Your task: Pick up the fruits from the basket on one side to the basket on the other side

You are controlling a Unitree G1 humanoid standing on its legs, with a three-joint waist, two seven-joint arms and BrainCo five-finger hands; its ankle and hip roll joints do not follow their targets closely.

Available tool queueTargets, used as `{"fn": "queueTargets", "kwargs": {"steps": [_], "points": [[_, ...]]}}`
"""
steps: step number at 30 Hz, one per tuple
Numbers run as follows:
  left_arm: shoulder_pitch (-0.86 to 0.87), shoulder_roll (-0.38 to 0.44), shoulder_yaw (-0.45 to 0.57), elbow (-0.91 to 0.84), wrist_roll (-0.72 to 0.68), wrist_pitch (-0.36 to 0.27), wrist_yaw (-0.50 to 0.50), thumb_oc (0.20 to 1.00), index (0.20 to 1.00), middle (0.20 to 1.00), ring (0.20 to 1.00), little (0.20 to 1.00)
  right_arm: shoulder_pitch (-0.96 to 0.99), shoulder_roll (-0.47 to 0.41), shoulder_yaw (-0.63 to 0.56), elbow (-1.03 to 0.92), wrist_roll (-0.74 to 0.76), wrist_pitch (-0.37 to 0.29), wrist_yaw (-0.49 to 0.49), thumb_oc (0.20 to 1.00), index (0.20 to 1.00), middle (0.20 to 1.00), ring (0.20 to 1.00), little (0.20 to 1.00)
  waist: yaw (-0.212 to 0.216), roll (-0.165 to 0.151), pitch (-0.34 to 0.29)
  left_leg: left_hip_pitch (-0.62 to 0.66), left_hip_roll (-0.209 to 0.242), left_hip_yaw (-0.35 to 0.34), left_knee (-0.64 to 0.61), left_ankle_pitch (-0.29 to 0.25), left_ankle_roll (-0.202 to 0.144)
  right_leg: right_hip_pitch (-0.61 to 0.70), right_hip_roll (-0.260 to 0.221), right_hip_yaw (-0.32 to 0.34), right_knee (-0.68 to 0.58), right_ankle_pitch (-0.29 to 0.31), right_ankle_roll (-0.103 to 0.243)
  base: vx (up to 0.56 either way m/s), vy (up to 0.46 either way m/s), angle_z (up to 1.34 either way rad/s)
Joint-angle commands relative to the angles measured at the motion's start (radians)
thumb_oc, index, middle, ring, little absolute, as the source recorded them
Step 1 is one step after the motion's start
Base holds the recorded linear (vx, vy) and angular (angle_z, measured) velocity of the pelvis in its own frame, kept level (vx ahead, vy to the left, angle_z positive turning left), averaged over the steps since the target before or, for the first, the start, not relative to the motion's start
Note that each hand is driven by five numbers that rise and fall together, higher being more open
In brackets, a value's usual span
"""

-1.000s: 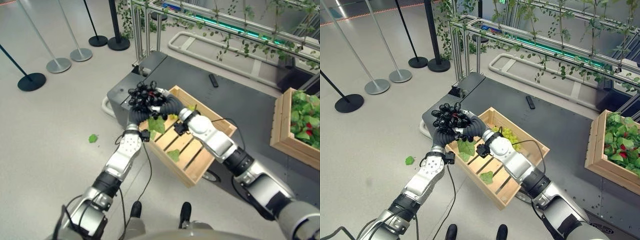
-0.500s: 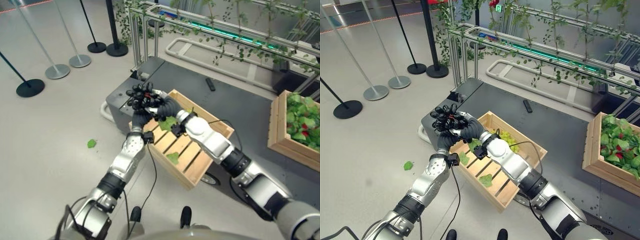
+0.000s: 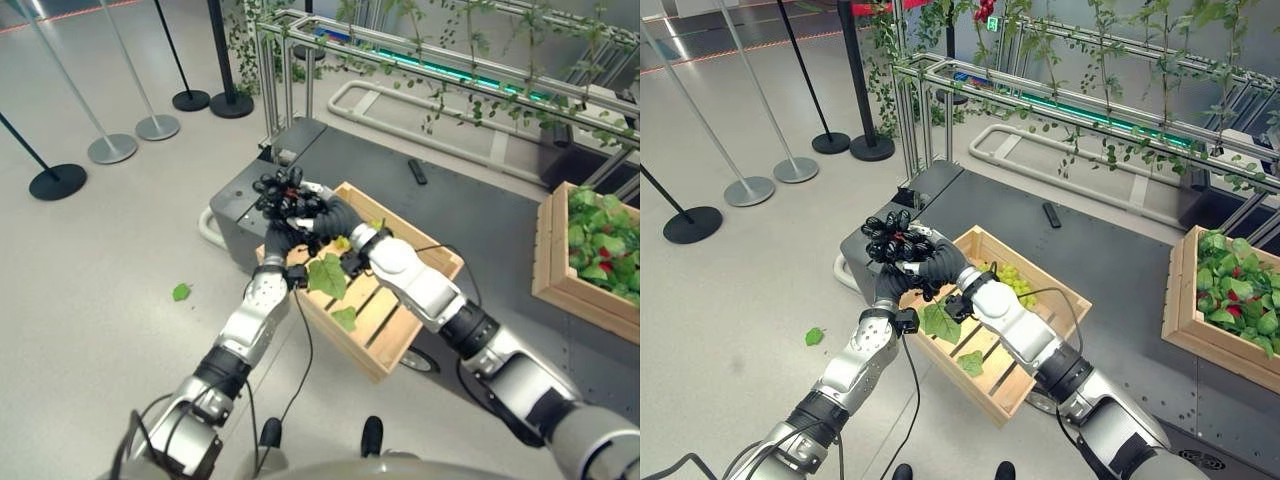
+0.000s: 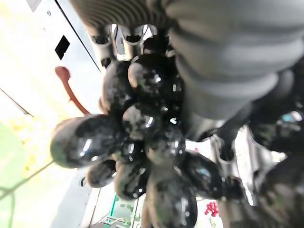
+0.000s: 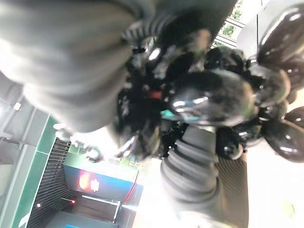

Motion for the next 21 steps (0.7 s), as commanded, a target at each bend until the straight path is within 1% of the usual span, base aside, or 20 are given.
{"fn": "queueTargets", "kwargs": {"steps": [1,7,12,15,18,19,21], "points": [[-0.118,-0.029,-0.007,0.013,0.041,-0.063,-0.036,0.200,0.200,0.200,0.200,0.200,0.008,0.100,0.010,-0.071,0.049,-0.065,0.027,1.000,1.000,1.000,1.000,1.000,0.001,-0.039,-0.025,-0.051,-0.037,-0.001,0.093,-0.130,0.014,0.063,-0.107,-0.014,0.157,-0.252,0.096,0.00,0.000,0.00],[-0.105,-0.027,0.002,0.006,0.047,-0.061,-0.043,0.200,0.200,0.200,0.200,0.200,0.030,0.081,-0.022,-0.110,0.039,-0.072,0.021,1.000,1.000,1.000,1.000,1.000,-0.001,-0.043,-0.024,-0.056,-0.042,0.001,0.097,-0.133,0.019,0.057,-0.113,-0.008,0.157,-0.245,0.100,0.00,0.005,0.00],[-0.067,-0.021,0.019,0.002,0.046,-0.058,-0.058,0.200,0.200,0.200,0.200,0.200,0.070,0.040,-0.076,-0.168,0.027,-0.082,0.019,1.000,1.000,1.000,1.000,1.000,-0.005,-0.045,-0.021,-0.058,-0.049,0.007,0.097,-0.134,0.024,0.049,-0.119,-0.002,0.156,-0.236,0.104,-0.01,0.030,-0.01],[-0.025,-0.007,0.040,-0.014,0.048,-0.049,-0.083,0.200,0.200,0.200,0.200,0.200,0.129,-0.006,-0.137,-0.218,0.022,-0.095,0.023,1.000,1.000,1.000,1.000,1.000,-0.009,-0.047,-0.018,-0.063,-0.054,0.012,0.100,-0.136,0.030,0.039,-0.123,0.006,0.155,-0.227,0.108,-0.03,0.034,-0.07],[-0.003,0.001,0.054,-0.020,0.053,-0.048,-0.095,0.200,0.200,0.200,0.200,0.200,0.162,-0.026,-0.171,-0.248,0.022,-0.103,0.026,1.000,1.000,1.000,1.000,1.000,-0.012,-0.047,-0.018,-0.064,-0.056,0.016,0.101,-0.137,0.032,0.035,-0.125,0.009,0.154,-0.223,0.110,-0.02,0.030,-0.06],[0.022,0.007,0.081,-0.025,0.051,-0.050,-0.097,0.200,0.200,0.200,0.200,0.200,0.205,-0.050,-0.216,-0.281,0.025,-0.119,0.025,1.000,1.000,1.000,1.000,1.000,-0.017,-0.049,-0.015,-0.067,-0.058,0.020,0.103,-0.138,0.035,0.029,-0.127,0.014,0.155,-0.217,0.112,-0.01,0.034,-0.04],[0.035,0.009,0.090,-0.029,0.051,-0.051,-0.100,0.200,0.200,0.200,0.200,0.200,0.232,-0.056,-0.235,-0.289,0.027,-0.125,0.025,1.000,1.000,1.000,1.000,1.000,-0.018,-0.049,-0.017,-0.067,-0.060,0.024,0.103,-0.138,0.036,0.028,-0.127,0.015,0.154,-0.216,0.113,-0.01,0.030,-0.03]]}}
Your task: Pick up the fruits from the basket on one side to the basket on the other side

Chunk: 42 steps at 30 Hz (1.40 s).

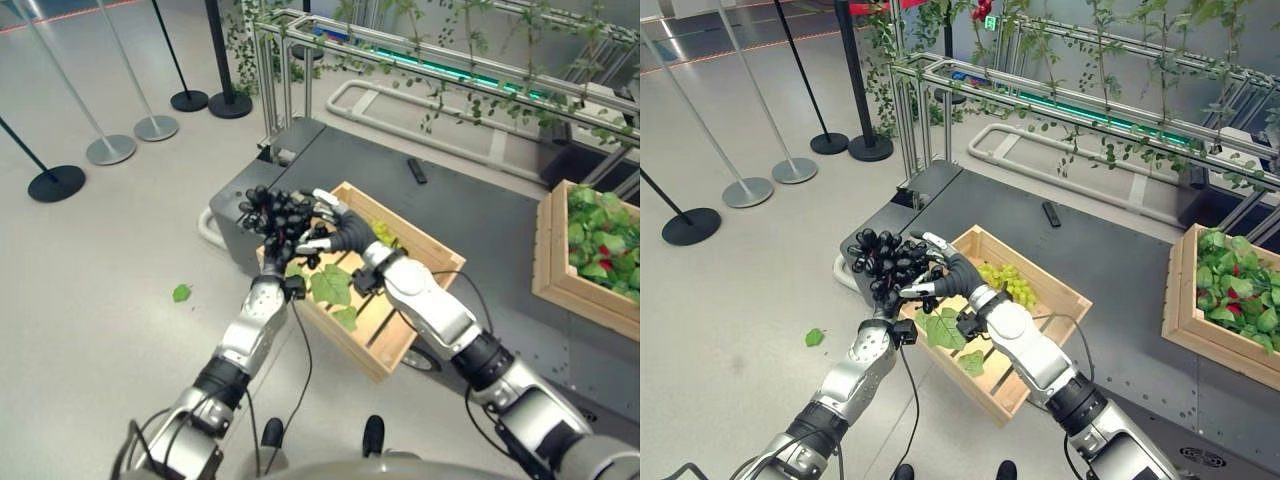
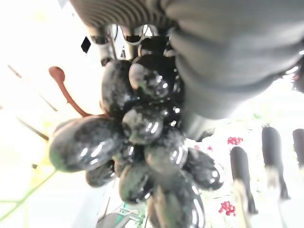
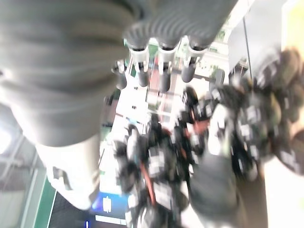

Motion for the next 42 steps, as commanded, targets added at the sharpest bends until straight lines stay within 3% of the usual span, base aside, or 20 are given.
{"fn": "queueTargets", "kwargs": {"steps": [1,5,11,15,16,17,19,21,26,27,28,29,30,31,34,36,37,38,41,42], "points": [[-0.038,0.028,0.064,-0.051,0.046,-0.061,-0.022,0.200,0.200,0.200,0.200,0.200,0.021,-0.021,-0.100,-0.126,0.028,-0.104,-0.007,1.000,1.000,1.000,1.000,1.000,-0.020,-0.046,-0.016,-0.069,-0.054,0.000,0.106,-0.136,0.027,0.039,-0.116,-0.002,0.142,-0.208,0.101,-0.01,0.033,-0.02],[0.047,0.042,0.124,-0.081,0.033,-0.070,-0.038,0.200,0.200,0.200,0.200,0.200,0.139,-0.034,-0.217,-0.172,0.035,-0.137,-0.023,1.000,1.000,1.000,1.000,1.000,-0.029,-0.043,-0.017,-0.070,-0.055,0.008,0.110,-0.140,0.032,0.035,-0.118,0.007,0.143,-0.207,0.103,-0.01,0.025,-0.03],[0.136,0.056,0.182,-0.135,0.008,-0.080,-0.073,0.200,0.200,0.200,0.200,0.200,0.211,-0.018,-0.297,-0.168,0.050,-0.166,-0.043,1.000,1.000,1.000,1.000,1.000,-0.031,-0.028,-0.006,-0.086,-0.047,0.024,0.123,-0.134,0.027,0.016,-0.104,0.034,0.128,-0.196,0.097,-0.05,0.002,-0.16],[0.198,0.054,0.194,-0.155,-0.017,-0.089,-0.129,0.200,0.200,0.200,0.200,0.200,0.304,0.018,-0.391,-0.145,0.065,-0.193,-0.076,1.000,1.000,1.000,1.000,1.000,-0.058,-0.002,0.009,-0.136,-0.059,-0.026,0.160,-0.099,0.031,0.006,0.081,0.337,0.274,-0.353,0.047,0.00,0.009,0.15],[0.198,0.054,0.194,-0.156,-0.017,-0.088,-0.129,0.200,0.200,0.200,0.200,0.200,0.305,0.018,-0.392,-0.145,0.065,-0.193,-0.076,1.000,1.000,1.000,1.000,1.000,-0.056,-0.001,0.008,-0.138,-0.057,-0.025,0.157,-0.094,0.030,0.003,0.082,0.338,0.272,-0.348,0.047,0.08,-0.019,0.68],[0.222,0.041,0.199,-0.151,-0.019,-0.090,-0.150,0.200,0.200,0.200,0.200,0.200,0.354,0.032,-0.426,-0.131,0.067,-0.206,-0.087,1.000,1.000,1.000,1.000,1.000,-0.068,0.012,0.008,-0.141,-0.080,-0.080,0.152,-0.073,0.032,0.037,0.159,0.470,0.311,-0.401,0.017,0.04,-0.041,0.88],[0.258,0.031,0.217,-0.160,-0.023,-0.088,-0.173,0.200,0.200,0.200,0.200,0.200,0.374,0.022,-0.441,-0.129,0.036,-0.208,-0.092,1.000,1.000,1.000,1.000,1.000,-0.063,0.013,0.019,-0.134,-0.100,-0.118,0.154,-0.066,0.028,0.059,0.166,0.503,0.314,-0.416,-0.007,0.01,-0.144,0.96],[0.288,0.028,0.239,-0.179,-0.026,-0.096,-0.176,0.200,0.200,0.200,0.200,0.200,0.374,0.022,-0.439,-0.112,0.040,-0.214,-0.092,1.000,1.000,1.000,1.000,1.000,-0.058,0.019,0.027,-0.135,-0.102,-0.134,0.155,-0.060,0.024,0.069,0.169,0.489,0.287,-0.403,-0.012,-0.07,-0.205,0.62],[0.435,0.003,0.317,-0.277,-0.101,-0.086,-0.221,0.200,0.200,0.200,0.200,0.200,0.421,0.012,-0.462,-0.103,0.033,-0.200,-0.075,1.000,1.000,1.000,1.000,1.000,-0.019,0.088,0.067,-0.175,-0.053,-0.196,0.167,0.002,-0.043,0.108,0.193,0.429,0.226,-0.406,-0.042,-0.12,-0.184,0.39],[0.453,-0.004,0.320,-0.278,-0.098,-0.082,-0.231,0.200,0.200,0.200,0.200,0.200,0.425,0.011,-0.468,-0.104,0.031,-0.201,-0.076,1.000,1.000,1.000,1.000,1.000,-0.020,0.095,0.081,-0.187,-0.030,-0.160,0.176,0.012,-0.036,0.107,0.193,0.405,0.224,-0.402,-0.049,-0.29,-0.152,0.76],[0.483,-0.017,0.328,-0.279,-0.103,-0.081,-0.243,0.200,0.200,0.200,0.200,0.200,0.434,0.014,-0.467,-0.098,0.025,-0.201,-0.081,1.000,1.000,1.000,1.000,1.000,-0.025,0.101,0.101,-0.197,-0.002,-0.071,0.187,0.010,-0.019,0.114,0.182,0.341,0.214,-0.400,-0.055,-0.21,-0.094,1.01],[0.484,-0.017,0.329,-0.280,-0.103,-0.080,-0.243,0.200,0.200,0.200,0.200,0.200,0.433,0.014,-0.466,-0.097,0.025,-0.202,-0.081,1.000,1.000,1.000,1.000,1.000,-0.028,0.100,0.102,-0.196,-0.004,-0.073,0.190,0.008,-0.018,0.117,0.180,0.339,0.214,-0.401,-0.055,-0.23,-0.089,1.44],[0.500,-0.018,0.341,-0.285,-0.102,-0.081,-0.248,0.200,0.200,0.200,0.200,0.200,0.434,0.016,-0.462,-0.094,0.020,-0.202,-0.080,1.000,1.000,1.000,1.000,1.000,-0.028,0.096,0.108,-0.186,0.003,-0.027,0.223,-0.010,-0.018,0.114,0.166,0.302,0.214,-0.398,-0.052,-0.17,-0.040,1.68],[0.520,-0.012,0.347,-0.293,-0.090,-0.081,-0.257,0.200,0.200,0.200,0.200,0.200,0.434,0.013,-0.459,-0.091,0.009,-0.198,-0.075,1.000,1.000,1.000,1.000,1.000,-0.022,0.097,0.104,-0.182,0.011,-0.015,0.228,-0.006,-0.023,0.108,0.157,0.274,0.196,-0.384,-0.049,-0.27,-0.056,1.35],[0.565,-0.004,0.364,-0.335,-0.087,-0.086,-0.271,0.200,0.200,0.200,0.200,0.200,0.436,0.015,-0.443,-0.088,0.012,-0.203,-0.057,1.000,1.000,1.000,1.000,1.000,-0.028,0.087,0.093,-0.121,0.008,0.004,0.284,-0.085,-0.022,0.100,0.104,0.180,0.159,-0.350,-0.036,-0.30,0.001,0.63],[0.571,0.000,0.365,-0.342,-0.084,-0.083,-0.275,0.200,0.200,0.200,0.200,0.200,0.439,0.012,-0.443,-0.088,0.012,-0.200,-0.055,1.000,1.000,1.000,1.000,1.000,-0.031,0.086,0.086,-0.102,0.012,0.013,0.284,-0.098,-0.022,0.092,0.093,0.155,0.151,-0.343,-0.032,-0.20,0.015,1.01],[0.573,-0.002,0.370,-0.344,-0.090,-0.077,-0.282,0.200,0.200,0.200,0.200,0.200,0.444,0.014,-0.440,-0.091,0.015,-0.201,-0.048,1.000,1.000,1.000,1.000,1.000,-0.038,0.085,0.080,-0.076,0.021,0.036,0.307,-0.134,-0.020,0.089,0.071,0.106,0.144,-0.336,-0.028,-0.28,0.068,1.04],[0.578,-0.002,0.376,-0.340,-0.085,-0.074,-0.291,0.200,0.200,0.200,0.200,0.200,0.455,0.018,-0.439,-0.081,0.033,-0.197,-0.039,1.000,1.000,1.000,1.000,1.000,-0.042,0.086,0.068,-0.026,0.059,0.088,0.334,-0.174,-0.023,0.080,0.043,0.030,0.146,-0.327,-0.020,-0.37,0.095,1.39],[0.573,-0.009,0.395,-0.330,-0.078,-0.070,-0.288,0.200,0.200,0.200,0.200,0.200,0.469,0.021,-0.444,-0.075,0.032,-0.194,-0.033,1.000,1.000,1.000,1.000,1.000,-0.050,0.089,0.049,0.030,0.121,0.160,0.336,-0.205,-0.039,0.070,-0.006,-0.105,0.149,-0.306,-0.006,-0.25,0.114,1.57],[0.572,-0.009,0.395,-0.330,-0.078,-0.070,-0.288,0.200,0.200,0.200,0.200,0.200,0.467,0.021,-0.444,-0.074,0.032,-0.195,-0.033,1.000,1.000,1.000,1.000,1.000,-0.053,0.087,0.048,0.026,0.118,0.157,0.333,-0.199,-0.038,0.068,-0.009,-0.109,0.147,-0.303,-0.006,-0.13,0.115,1.55]]}}
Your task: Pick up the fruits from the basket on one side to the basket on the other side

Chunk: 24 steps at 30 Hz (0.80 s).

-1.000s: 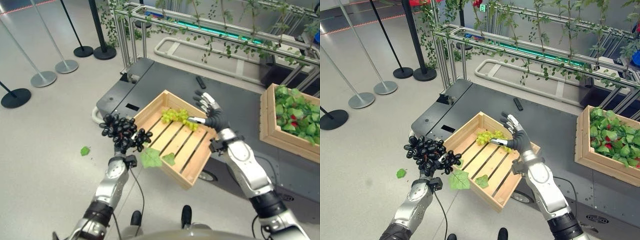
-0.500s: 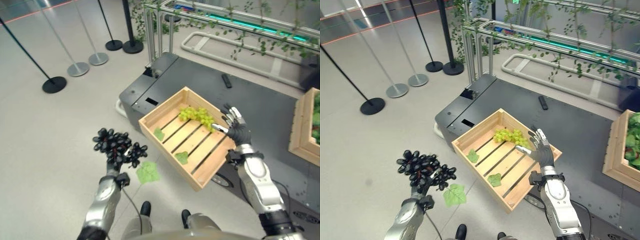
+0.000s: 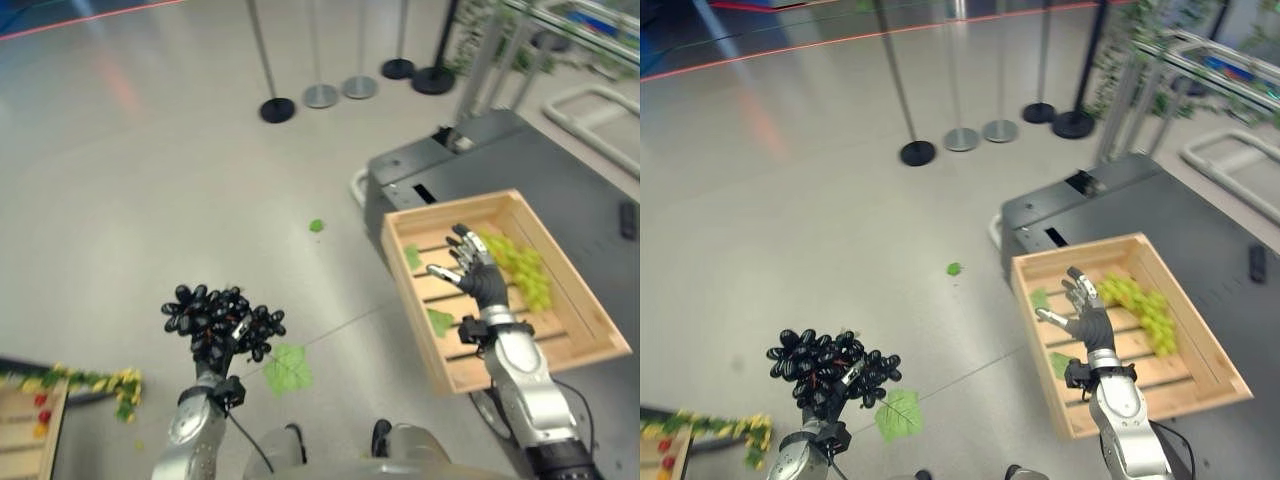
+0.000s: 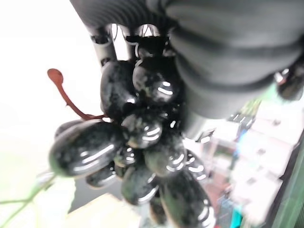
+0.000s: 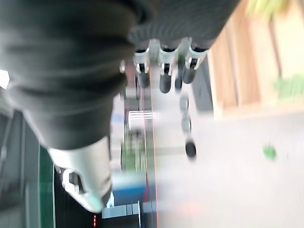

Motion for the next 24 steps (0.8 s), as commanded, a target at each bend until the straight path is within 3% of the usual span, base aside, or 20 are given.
{"fn": "queueTargets", "kwargs": {"steps": [1,3,4,7,8,11,13,14,15,16,17,18,19,21,22,23,24], "points": [[0.006,0.038,0.070,-0.091,0.011,-0.054,-0.004,0.200,0.200,0.200,0.200,0.200,-0.018,0.019,-0.019,-0.035,0.010,-0.046,0.018,1.000,1.000,1.000,1.000,1.000,0.003,-0.006,-0.094,-0.011,0.046,-0.008,0.035,-0.072,0.019,-0.002,-0.030,-0.051,-0.202,0.037,0.090,-0.11,0.137,1.18],[-0.008,0.045,0.078,-0.096,0.039,-0.050,0.009,0.200,0.200,0.200,0.200,0.200,-0.011,0.026,-0.030,-0.038,0.010,-0.047,0.014,1.000,1.000,1.000,1.000,1.000,0.003,-0.005,-0.093,-0.012,0.088,0.032,0.043,-0.082,0.011,-0.003,-0.070,-0.127,-0.186,0.055,0.101,-0.19,0.301,1.31],[-0.019,0.051,0.083,-0.090,0.043,-0.050,0.020,0.200,0.200,0.200,0.200,0.200,-0.009,0.031,-0.019,-0.035,0.007,-0.046,0.014,1.000,1.000,1.000,1.000,1.000,0.011,0.007,-0.101,0.019,0.114,0.079,-0.047,-0.073,0.002,-0.008,-0.100,-0.185,-0.167,0.076,0.121,-0.16,0.291,1.66],[-0.041,0.072,0.084,-0.098,0.061,-0.048,0.036,0.200,0.200,0.200,0.200,0.200,-0.013,0.040,-0.017,-0.031,0.011,-0.045,0.008,1.000,1.000,1.000,1.000,1.000,0.023,-0.001,-0.098,0.005,0.109,0.077,-0.094,-0.049,0.000,-0.013,-0.138,-0.231,-0.151,0.114,0.140,-0.17,0.340,1.40],[-0.053,0.092,0.080,-0.103,0.080,-0.048,0.039,0.200,0.200,0.200,0.200,0.200,-0.011,0.039,-0.011,-0.021,0.017,-0.033,0.011,1.000,1.000,1.000,1.000,1.000,0.044,-0.017,-0.089,-0.012,0.099,0.055,-0.117,-0.033,0.001,0.003,-0.176,-0.274,-0.151,0.152,0.164,-0.06,0.232,0.90],[-0.056,0.107,0.090,-0.117,0.107,-0.049,0.045,0.200,0.200,0.200,0.200,0.200,-0.013,0.059,0.008,-0.003,0.037,-0.025,0.028,1.000,1.000,1.000,1.000,1.000,0.064,-0.041,-0.090,-0.006,0.075,0.033,-0.134,-0.049,0.014,0.013,-0.211,-0.285,-0.138,0.181,0.187,0.03,0.378,0.85],[-0.083,0.147,0.095,-0.129,0.138,-0.057,0.076,0.200,0.200,0.200,0.200,0.200,-0.047,0.087,0.051,0.022,0.049,-0.017,0.025,1.000,1.000,1.000,1.000,1.000,0.088,-0.072,-0.073,-0.026,0.014,-0.022,-0.143,-0.058,0.046,-0.001,-0.262,-0.244,-0.120,0.266,0.226,0.03,0.370,0.31],[-0.103,0.169,0.084,-0.124,0.139,-0.062,0.087,0.200,0.200,0.200,0.200,0.200,-0.058,0.098,0.061,0.023,0.056,-0.018,0.019,1.000,1.000,1.000,1.000,1.000,0.077,-0.075,-0.067,-0.042,-0.014,-0.068,-0.146,-0.055,0.059,-0.019,-0.232,-0.123,-0.098,0.255,0.228,0.00,0.132,0.43],[-0.106,0.170,0.084,-0.123,0.139,-0.063,0.087,0.200,0.200,0.200,0.200,0.200,-0.060,0.100,0.061,0.024,0.056,-0.019,0.019,1.000,1.000,1.000,1.000,1.000,0.077,-0.078,-0.069,-0.048,-0.018,-0.068,-0.147,-0.049,0.060,-0.025,-0.235,-0.122,-0.097,0.258,0.227,0.15,0.278,1.13],[-0.133,0.178,0.052,-0.111,0.122,-0.071,0.090,0.200,0.200,0.200,0.200,0.200,-0.066,0.099,0.064,0.019,0.063,-0.012,0.021,1.000,1.000,1.000,1.000,1.000,0.054,-0.072,-0.076,-0.058,-0.058,-0.127,-0.146,-0.054,0.075,-0.044,-0.108,0.112,-0.088,0.170,0.216,0.23,0.390,1.87],[-0.140,0.169,0.041,-0.120,0.128,-0.071,0.089,0.200,0.200,0.200,0.200,0.200,-0.062,0.099,0.064,0.012,0.071,-0.014,0.030,1.000,1.000,1.000,1.000,1.000,0.051,-0.062,-0.081,-0.054,-0.092,-0.169,-0.154,-0.046,0.095,-0.056,-0.031,0.188,-0.062,0.112,0.191,0.24,0.386,1.99],[-0.140,0.169,0.041,-0.120,0.128,-0.071,0.089,0.200,0.200,0.200,0.200,0.200,-0.062,0.099,0.064,0.012,0.071,-0.014,0.030,1.000,1.000,1.000,1.000,1.000,0.051,-0.062,-0.081,-0.054,-0.092,-0.169,-0.154,-0.046,0.095,-0.056,-0.031,0.188,-0.062,0.112,0.191,0.24,0.332,1.23],[-0.135,0.164,0.047,-0.137,0.133,-0.068,0.080,0.200,0.200,0.200,0.200,0.200,-0.059,0.091,0.062,0.006,0.074,-0.008,0.037,1.000,1.000,1.000,1.000,1.000,0.057,-0.055,-0.091,-0.051,-0.125,-0.223,-0.188,-0.027,0.109,-0.075,0.002,0.174,-0.053,0.078,0.163,0.21,0.170,0.67],[-0.136,0.161,0.052,-0.149,0.136,-0.067,0.083,0.200,0.200,0.200,0.200,0.200,-0.070,0.090,0.068,0.014,0.075,-0.008,0.037,1.000,1.000,1.000,1.000,1.000,0.057,-0.052,-0.094,-0.048,-0.131,-0.251,-0.201,-0.019,0.114,-0.089,0.013,0.160,-0.050,0.067,0.149,0.20,0.103,0.66],[-0.135,0.164,0.052,-0.158,0.132,-0.063,0.081,0.200,0.200,0.200,0.200,0.200,-0.085,0.087,0.074,0.012,0.063,-0.004,0.036,1.000,1.000,1.000,1.000,1.000,0.053,-0.047,-0.091,-0.040,-0.142,-0.299,-0.214,-0.018,0.123,-0.140,0.067,0.201,-0.059,0.049,0.133,0.12,0.019,0.67],[-0.135,0.164,0.052,-0.159,0.132,-0.062,0.081,0.200,0.200,0.200,0.200,0.200,-0.087,0.087,0.074,0.012,0.063,-0.004,0.036,1.000,1.000,1.000,1.000,1.000,0.052,-0.047,-0.093,-0.044,-0.142,-0.300,-0.216,-0.012,0.122,-0.143,0.067,0.199,-0.063,0.055,0.133,0.32,0.088,1.13],[-0.149,0.155,0.038,-0.155,0.120,-0.066,0.081,0.200,0.200,0.200,0.200,0.200,-0.102,0.079,0.075,0.018,0.068,-0.011,0.025,1.000,1.000,1.000,1.000,1.000,0.028,-0.044,-0.083,-0.024,-0.183,-0.382,-0.226,-0.009,0.131,-0.197,0.141,0.312,-0.119,0.062,0.120,0.19,0.066,1.13]]}}
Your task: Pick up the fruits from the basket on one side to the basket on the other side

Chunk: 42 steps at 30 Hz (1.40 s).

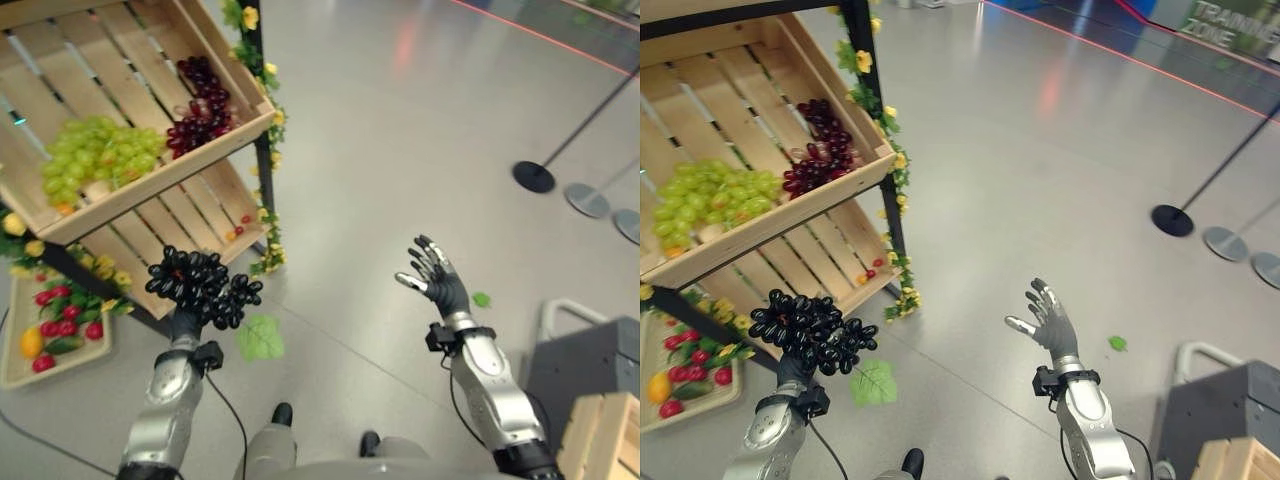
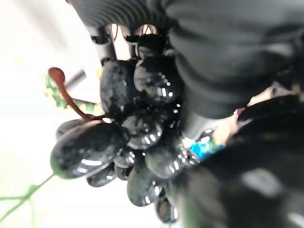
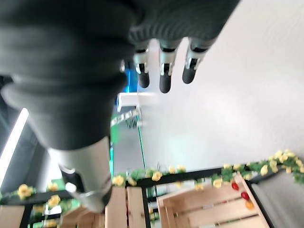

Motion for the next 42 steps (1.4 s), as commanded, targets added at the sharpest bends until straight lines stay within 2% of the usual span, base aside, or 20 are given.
{"fn": "queueTargets", "kwargs": {"steps": [1,2,4,5,9,12,15,17,18,19,24,25,26,29,33,35,36,39,41,42], "points": [[-0.060,0.011,-0.001,-0.123,0.024,-0.069,-0.008,0.200,0.200,0.200,0.200,0.200,-0.055,-0.030,-0.011,-0.030,0.028,-0.045,-0.007,1.000,1.000,1.000,1.000,1.000,-0.021,0.028,-0.013,0.171,-0.039,-0.055,-0.156,-0.045,0.002,-0.047,0.049,0.058,-0.025,-0.002,0.024,0.37,0.080,2.02],[-0.081,-0.005,-0.024,-0.111,0.009,-0.077,-0.015,0.200,0.200,0.200,0.200,0.200,-0.057,-0.048,-0.014,-0.035,0.026,-0.048,-0.011,1.000,1.000,1.000,1.000,1.000,-0.041,0.033,-0.001,0.190,-0.083,-0.135,-0.140,-0.052,0.000,-0.067,0.075,0.140,-0.068,0.027,0.016,0.25,-0.054,1.89],[-0.077,-0.023,-0.024,-0.107,0.013,-0.077,-0.022,0.200,0.200,0.200,0.200,0.200,-0.024,-0.055,-0.015,-0.034,0.030,-0.042,0.000,1.000,1.000,1.000,1.000,1.000,-0.037,0.028,-0.001,0.192,-0.117,-0.162,-0.093,-0.080,-0.006,-0.018,0.034,0.135,-0.097,0.045,0.017,0.23,-0.101,2.28],[-0.073,-0.025,-0.027,-0.115,0.009,-0.081,-0.030,0.200,0.200,0.200,0.200,0.200,-0.045,-0.064,-0.003,-0.033,0.021,-0.040,0.000,1.000,1.000,1.000,1.000,1.000,-0.042,0.034,-0.001,0.193,-0.120,-0.162,-0.093,-0.088,0.000,-0.022,0.036,0.151,-0.119,0.066,0.016,0.17,-0.132,1.61],[-0.030,-0.051,-0.003,-0.137,-0.030,-0.091,-0.052,0.200,0.200,0.200,0.200,0.200,-0.068,-0.078,0.011,-0.017,0.024,-0.047,0.009,1.000,1.000,1.000,1.000,1.000,-0.017,0.043,-0.028,0.184,-0.145,-0.142,0.006,-0.136,-0.017,0.050,0.039,0.114,-0.149,0.046,-0.012,0.24,-0.137,0.42],[-0.010,-0.067,0.001,-0.143,-0.047,-0.081,-0.061,0.200,0.200,0.200,0.200,0.200,-0.056,-0.092,0.005,-0.014,0.027,-0.038,0.015,1.000,1.000,1.000,1.000,1.000,-0.004,0.059,-0.019,0.142,-0.170,-0.101,0.134,-0.083,-0.060,0.116,0.029,0.073,-0.169,0.024,-0.026,0.12,-0.054,0.18],[0.017,-0.078,0.016,-0.157,-0.057,-0.073,-0.071,0.200,0.200,0.200,0.200,0.200,-0.045,-0.097,-0.013,-0.023,0.022,-0.034,0.013,1.000,1.000,1.000,1.000,1.000,0.006,0.062,-0.005,0.064,-0.193,0.008,0.243,-0.047,-0.098,0.167,0.009,0.018,-0.190,0.011,-0.032,0.04,-0.061,0.55],[0.041,-0.088,0.035,-0.173,-0.062,-0.067,-0.072,0.200,0.200,0.200,0.200,0.200,-0.041,-0.089,-0.017,-0.019,0.019,-0.033,0.009,1.000,1.000,1.000,1.000,1.000,0.013,0.061,-0.012,0.049,-0.151,0.080,0.213,-0.076,-0.079,0.191,-0.005,-0.013,-0.209,0.000,-0.029,0.07,-0.050,0.44],[0.041,-0.088,0.035,-0.174,-0.062,-0.067,-0.072,0.200,0.200,0.200,0.200,0.200,-0.041,-0.089,-0.017,-0.019,0.019,-0.033,0.009,1.000,1.000,1.000,1.000,1.000,0.014,0.061,-0.011,0.049,-0.151,0.080,0.213,-0.077,-0.079,0.192,-0.005,-0.012,-0.209,0.000,-0.029,0.10,0.030,0.28],[0.043,-0.088,0.039,-0.180,-0.066,-0.063,-0.072,0.200,0.200,0.200,0.200,0.200,-0.043,-0.082,-0.029,0.001,0.015,-0.034,-0.009,1.000,1.000,1.000,1.000,1.000,0.020,0.055,-0.018,0.032,-0.074,0.143,0.141,-0.106,-0.065,0.208,-0.033,-0.052,-0.228,-0.001,-0.014,0.12,0.081,0.36],[0.043,-0.058,0.046,-0.226,-0.064,-0.071,-0.068,0.200,0.200,0.200,0.200,0.200,-0.050,-0.088,-0.048,0.068,0.019,-0.036,-0.046,1.000,1.000,1.000,1.000,1.000,0.036,0.056,-0.008,-0.017,0.169,0.195,-0.102,0.064,-0.106,0.238,-0.070,-0.112,-0.221,-0.027,0.029,0.13,0.145,0.53],[0.043,-0.058,0.046,-0.228,-0.065,-0.070,-0.068,0.200,0.200,0.200,0.200,0.200,-0.052,-0.088,-0.048,0.072,0.020,-0.038,-0.046,1.000,1.000,1.000,1.000,1.000,0.035,0.055,-0.008,-0.013,0.170,0.194,-0.109,0.066,-0.108,0.239,-0.069,-0.114,-0.220,-0.030,0.028,0.17,0.185,0.51],[0.044,-0.051,0.045,-0.230,-0.069,-0.068,-0.071,0.200,0.200,0.200,0.200,0.200,-0.045,-0.102,-0.061,0.079,0.010,-0.031,-0.053,1.000,1.000,1.000,1.000,1.000,0.042,0.062,-0.005,-0.018,0.207,0.210,-0.113,0.105,-0.130,0.266,-0.083,-0.125,-0.213,-0.047,0.037,0.14,0.178,0.44],[0.041,-0.042,0.037,-0.257,-0.072,-0.067,-0.102,0.200,0.200,0.200,0.200,0.200,-0.041,-0.093,-0.079,0.109,0.004,-0.024,-0.047,1.000,1.000,1.000,1.000,1.000,0.055,0.077,-0.039,0.049,0.186,0.195,-0.196,0.104,-0.142,0.295,-0.104,-0.146,-0.207,-0.042,0.063,0.20,0.258,0.25],[0.015,0.013,0.024,-0.296,-0.065,-0.066,-0.120,0.200,0.200,0.200,0.200,0.200,-0.049,-0.074,-0.091,0.135,0.014,-0.020,-0.053,1.000,1.000,1.000,1.000,1.000,0.066,0.048,-0.056,0.065,0.132,0.195,-0.184,0.075,-0.116,0.275,-0.175,-0.156,-0.131,-0.040,0.094,0.13,0.193,0.14],[-0.006,0.058,0.037,-0.326,-0.051,-0.070,-0.125,0.200,0.200,0.200,0.200,0.200,-0.059,-0.066,-0.088,0.157,-0.008,-0.011,-0.048,1.000,1.000,1.000,1.000,1.000,0.068,0.030,-0.053,0.084,0.099,0.200,-0.183,0.045,-0.077,0.210,-0.220,-0.139,-0.004,-0.009,0.120,0.12,0.196,-0.22],[-0.007,0.058,0.037,-0.326,-0.051,-0.070,-0.125,0.200,0.200,0.200,0.200,0.200,-0.060,-0.065,-0.088,0.158,-0.008,-0.011,-0.048,1.000,1.000,1.000,1.000,1.000,0.069,0.028,-0.053,0.083,0.097,0.202,-0.183,0.045,-0.075,0.204,-0.223,-0.136,0.004,-0.013,0.122,0.12,0.220,0.11],[-0.038,0.083,0.031,-0.338,-0.048,-0.073,-0.122,0.200,0.200,0.200,0.200,0.200,-0.055,-0.056,-0.091,0.151,-0.018,-0.006,-0.042,1.000,1.000,1.000,1.000,1.000,0.044,0.042,-0.022,0.106,0.072,0.198,-0.168,0.022,-0.041,0.098,-0.240,-0.074,0.192,0.139,0.133,0.03,0.176,0.15],[-0.046,0.087,0.031,-0.340,-0.042,-0.074,-0.121,0.200,0.200,0.200,0.200,0.200,-0.061,-0.052,-0.090,0.161,-0.020,-0.006,-0.043,1.000,1.000,1.000,1.000,1.000,0.046,0.055,-0.016,0.116,0.083,0.202,-0.174,0.017,-0.039,0.067,-0.233,-0.078,0.199,0.105,0.125,0.03,0.103,-0.01],[-0.063,0.095,0.029,-0.357,-0.036,-0.079,-0.122,0.200,0.200,0.200,0.200,0.200,-0.076,-0.047,-0.087,0.189,-0.018,-0.004,-0.053,1.000,1.000,1.000,1.000,1.000,0.039,0.054,-0.016,0.139,0.084,0.207,-0.192,0.010,-0.040,0.034,-0.215,-0.119,0.112,0.069,0.111,0.10,0.024,-0.25]]}}
